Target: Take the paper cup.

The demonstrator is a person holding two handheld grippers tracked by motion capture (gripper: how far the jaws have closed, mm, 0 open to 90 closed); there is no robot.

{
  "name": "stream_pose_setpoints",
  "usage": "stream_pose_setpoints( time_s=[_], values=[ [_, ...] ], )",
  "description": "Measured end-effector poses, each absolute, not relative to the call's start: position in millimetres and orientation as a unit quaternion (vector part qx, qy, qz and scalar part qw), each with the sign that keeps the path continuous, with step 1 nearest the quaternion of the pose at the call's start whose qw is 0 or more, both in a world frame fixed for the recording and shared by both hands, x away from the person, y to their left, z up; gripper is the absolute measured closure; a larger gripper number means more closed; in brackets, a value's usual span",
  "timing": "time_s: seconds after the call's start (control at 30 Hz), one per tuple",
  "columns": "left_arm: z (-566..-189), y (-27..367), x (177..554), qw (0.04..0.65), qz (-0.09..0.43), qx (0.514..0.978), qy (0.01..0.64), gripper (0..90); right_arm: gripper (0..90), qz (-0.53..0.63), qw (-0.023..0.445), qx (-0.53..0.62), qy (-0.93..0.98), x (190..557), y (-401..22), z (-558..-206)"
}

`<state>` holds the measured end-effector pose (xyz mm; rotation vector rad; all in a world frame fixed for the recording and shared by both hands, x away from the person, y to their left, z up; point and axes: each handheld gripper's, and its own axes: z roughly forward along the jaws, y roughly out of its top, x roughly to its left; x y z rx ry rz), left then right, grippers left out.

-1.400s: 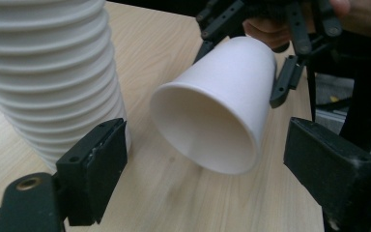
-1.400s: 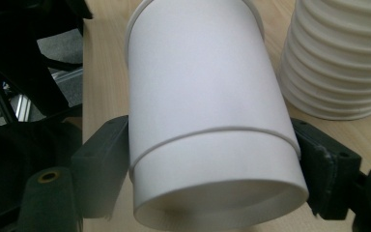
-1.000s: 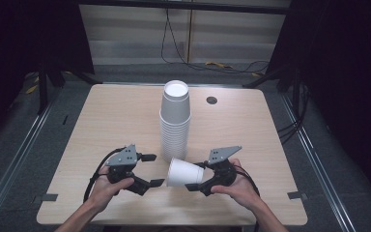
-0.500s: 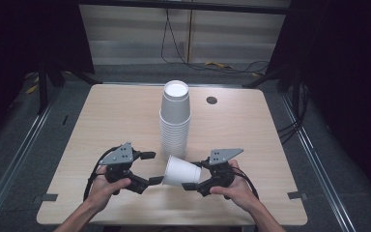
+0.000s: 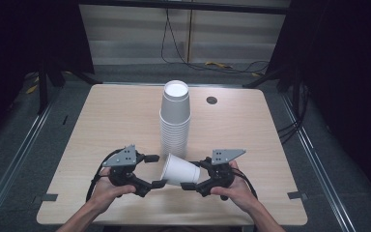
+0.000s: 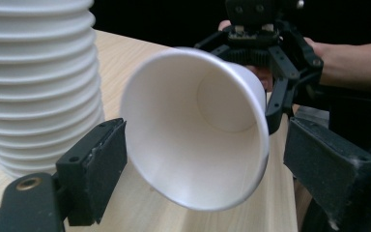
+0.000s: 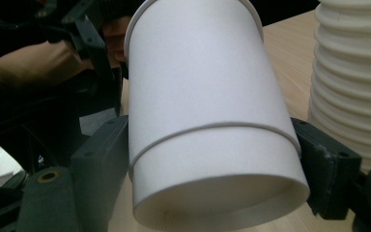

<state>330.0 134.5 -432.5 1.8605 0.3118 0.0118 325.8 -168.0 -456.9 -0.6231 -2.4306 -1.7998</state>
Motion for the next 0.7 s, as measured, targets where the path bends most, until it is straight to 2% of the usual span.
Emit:
stream_pose_setpoints(
  time_s=[0.23, 0.4, 0.57, 0.7],
  values=[
    [-436.9, 130.2, 331.2, 0.582, 0.006, 0.8, 0.143, 15.1, 22.0, -0.6, 0.037, -0.195, -0.775, 324.7, -167.6, -454.5],
    [-438.3, 128.4, 329.3, 0.584, 0.011, 0.803, 0.122, 15.0, 22.1, -0.602, 0.04, -0.188, -0.775, 323.4, -165.5, -454.0],
    [-440.3, 126.6, 331.7, 0.587, 0.004, 0.799, 0.127, 5.6, 22.1, -0.607, 0.043, -0.18, -0.773, 322.4, -163.9, -453.4],
    [-442.0, 126.3, 333.4, 0.592, -0.014, 0.796, 0.128, 4.9, 22.0, -0.608, 0.043, -0.173, -0.773, 322.0, -162.2, -452.8]
  ],
)
